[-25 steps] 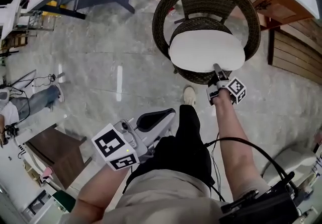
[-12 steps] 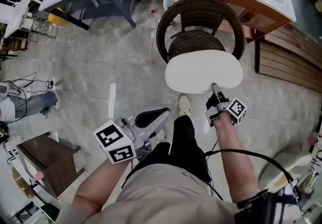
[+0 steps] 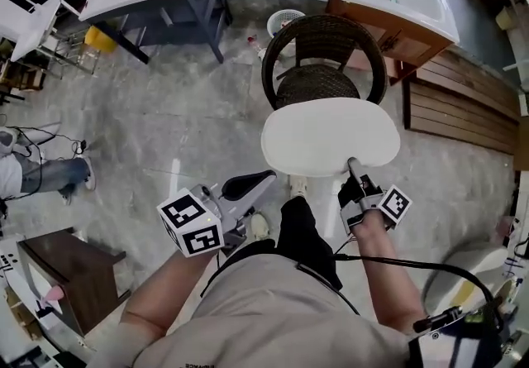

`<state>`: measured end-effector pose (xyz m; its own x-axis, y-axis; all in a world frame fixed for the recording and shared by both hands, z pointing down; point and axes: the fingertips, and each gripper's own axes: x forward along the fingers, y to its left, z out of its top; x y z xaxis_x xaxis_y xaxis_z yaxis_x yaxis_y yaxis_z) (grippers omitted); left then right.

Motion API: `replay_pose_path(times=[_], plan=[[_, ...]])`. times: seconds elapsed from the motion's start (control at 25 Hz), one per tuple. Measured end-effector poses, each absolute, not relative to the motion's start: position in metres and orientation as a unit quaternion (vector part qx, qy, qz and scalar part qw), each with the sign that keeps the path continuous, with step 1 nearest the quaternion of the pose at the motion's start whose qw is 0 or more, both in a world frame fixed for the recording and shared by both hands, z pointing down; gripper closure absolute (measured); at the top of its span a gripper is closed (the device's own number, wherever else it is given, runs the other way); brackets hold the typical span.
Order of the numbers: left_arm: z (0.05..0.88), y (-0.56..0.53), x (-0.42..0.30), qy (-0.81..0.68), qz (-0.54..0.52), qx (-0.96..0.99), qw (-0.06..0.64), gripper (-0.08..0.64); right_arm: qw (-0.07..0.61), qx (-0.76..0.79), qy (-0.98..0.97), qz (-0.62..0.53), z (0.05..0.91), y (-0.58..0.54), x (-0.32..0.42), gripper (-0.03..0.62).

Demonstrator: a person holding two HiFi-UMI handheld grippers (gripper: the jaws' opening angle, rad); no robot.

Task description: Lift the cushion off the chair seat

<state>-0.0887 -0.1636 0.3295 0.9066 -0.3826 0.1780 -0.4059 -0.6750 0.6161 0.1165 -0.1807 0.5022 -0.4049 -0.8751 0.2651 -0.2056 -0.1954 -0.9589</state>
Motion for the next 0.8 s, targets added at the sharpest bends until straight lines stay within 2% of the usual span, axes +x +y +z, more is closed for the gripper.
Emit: replay_pose_path(times=[0.4,0.8], plan=[[0.306,-0.112,-0.134,-0.224,0.003,0.923,0.312,0.554,0.284,-0.465,0.595,-0.591,0.425,-0.096,0.086,0.534],[0.297,-0.079,-0.175,-0.244,-0.002,0.926,0.287,0.554,0.295,-0.466,0.604,-0.575,0.386,-0.035,0.063,0.534]])
